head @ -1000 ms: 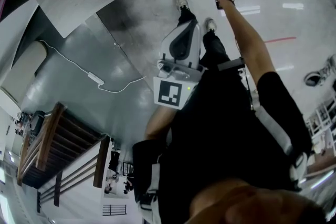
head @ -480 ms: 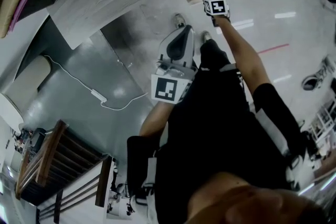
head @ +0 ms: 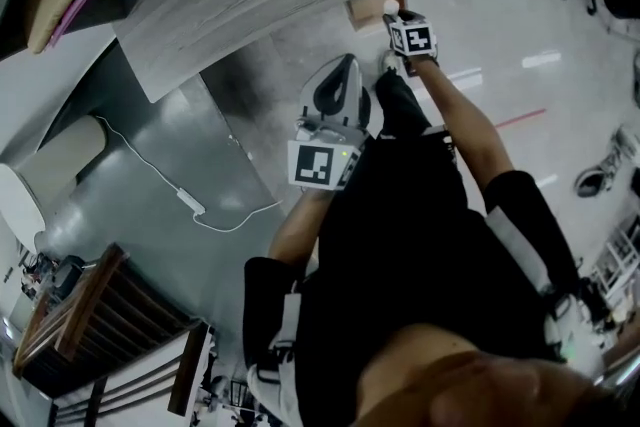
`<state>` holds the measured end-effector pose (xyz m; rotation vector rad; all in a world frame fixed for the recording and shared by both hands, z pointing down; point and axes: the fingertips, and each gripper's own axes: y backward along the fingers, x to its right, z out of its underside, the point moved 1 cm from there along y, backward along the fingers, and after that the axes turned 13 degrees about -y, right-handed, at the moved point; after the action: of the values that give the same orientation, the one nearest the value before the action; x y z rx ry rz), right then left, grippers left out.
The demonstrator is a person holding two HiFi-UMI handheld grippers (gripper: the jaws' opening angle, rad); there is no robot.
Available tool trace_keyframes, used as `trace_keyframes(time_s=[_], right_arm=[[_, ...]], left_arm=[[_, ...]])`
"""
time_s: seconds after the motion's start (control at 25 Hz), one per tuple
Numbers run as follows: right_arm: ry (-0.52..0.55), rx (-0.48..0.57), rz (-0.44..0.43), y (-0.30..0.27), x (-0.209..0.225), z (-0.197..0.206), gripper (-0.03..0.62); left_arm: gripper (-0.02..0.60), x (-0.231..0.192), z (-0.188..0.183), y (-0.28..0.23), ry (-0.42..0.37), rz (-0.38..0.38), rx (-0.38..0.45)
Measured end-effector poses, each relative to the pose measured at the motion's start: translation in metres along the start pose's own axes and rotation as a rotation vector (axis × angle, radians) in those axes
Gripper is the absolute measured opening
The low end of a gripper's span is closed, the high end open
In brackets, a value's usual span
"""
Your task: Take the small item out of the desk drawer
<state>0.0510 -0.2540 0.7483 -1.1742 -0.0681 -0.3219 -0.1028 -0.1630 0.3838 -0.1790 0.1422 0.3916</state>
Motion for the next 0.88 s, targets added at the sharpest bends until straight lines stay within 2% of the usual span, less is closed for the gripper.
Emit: trace_keyframes(time_s=[0.32, 0.48, 0.64, 0.88], right_arm=[[0.002, 0.108, -0.100, 0.069, -0.017, -0.037, 0.149], [0.010, 0.203, -0.182, 0.119, -0.033, -0.069, 0.149], [0.017, 0.296, -0.265, 0.172, -0.050, -0.093, 0.149], [0.049, 0.442, -0.347, 0.240, -0.066, -0.114, 0.149]], left_arm=[[-0.008, 0.017, -0.025, 0.001, -0.015, -0.039, 0.040], [-0.008, 0.024, -0.028, 0.003, -0.080, -0.041, 0.024], [-0.008, 0.029, -0.041, 0.004, -0.092, -0.056, 0.053], [-0.008, 0.030, -0.050, 0.003, -0.126, -0.077, 0.048]])
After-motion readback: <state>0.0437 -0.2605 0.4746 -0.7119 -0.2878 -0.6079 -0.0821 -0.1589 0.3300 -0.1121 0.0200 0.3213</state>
